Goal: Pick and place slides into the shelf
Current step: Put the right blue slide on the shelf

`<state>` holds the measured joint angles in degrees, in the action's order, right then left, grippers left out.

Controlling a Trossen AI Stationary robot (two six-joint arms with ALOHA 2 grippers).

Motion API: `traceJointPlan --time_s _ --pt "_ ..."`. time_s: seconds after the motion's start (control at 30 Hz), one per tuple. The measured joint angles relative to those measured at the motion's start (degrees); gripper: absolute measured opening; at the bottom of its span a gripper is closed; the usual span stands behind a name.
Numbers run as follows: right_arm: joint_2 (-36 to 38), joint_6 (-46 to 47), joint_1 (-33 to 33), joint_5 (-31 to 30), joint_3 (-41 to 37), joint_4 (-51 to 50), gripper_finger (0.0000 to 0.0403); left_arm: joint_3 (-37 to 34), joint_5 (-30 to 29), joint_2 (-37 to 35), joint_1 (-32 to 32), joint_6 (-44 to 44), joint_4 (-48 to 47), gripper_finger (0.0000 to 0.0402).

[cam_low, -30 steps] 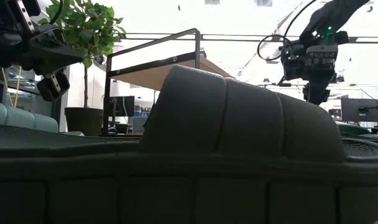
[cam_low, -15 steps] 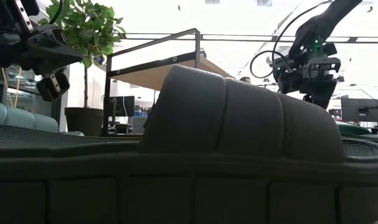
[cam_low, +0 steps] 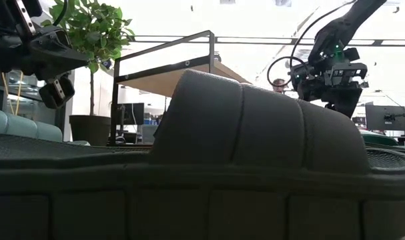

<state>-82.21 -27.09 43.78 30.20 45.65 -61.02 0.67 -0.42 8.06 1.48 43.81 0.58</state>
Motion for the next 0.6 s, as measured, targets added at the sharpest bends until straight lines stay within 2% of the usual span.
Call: traceJointPlan --time_s 0.47,0.6 --pt "0.0 -0.02 -4.14 -3.13 0.0 -1.43 0.0115 0.01 0.02 0.02 0.0 -0.02 0.0 0.0001" --pt "0.0 -0.02 -4.62 -3.17 0.0 -1.45 0.0094 0.0 0.02 0.02 -0.01 -0.02 0.0 0.0001"
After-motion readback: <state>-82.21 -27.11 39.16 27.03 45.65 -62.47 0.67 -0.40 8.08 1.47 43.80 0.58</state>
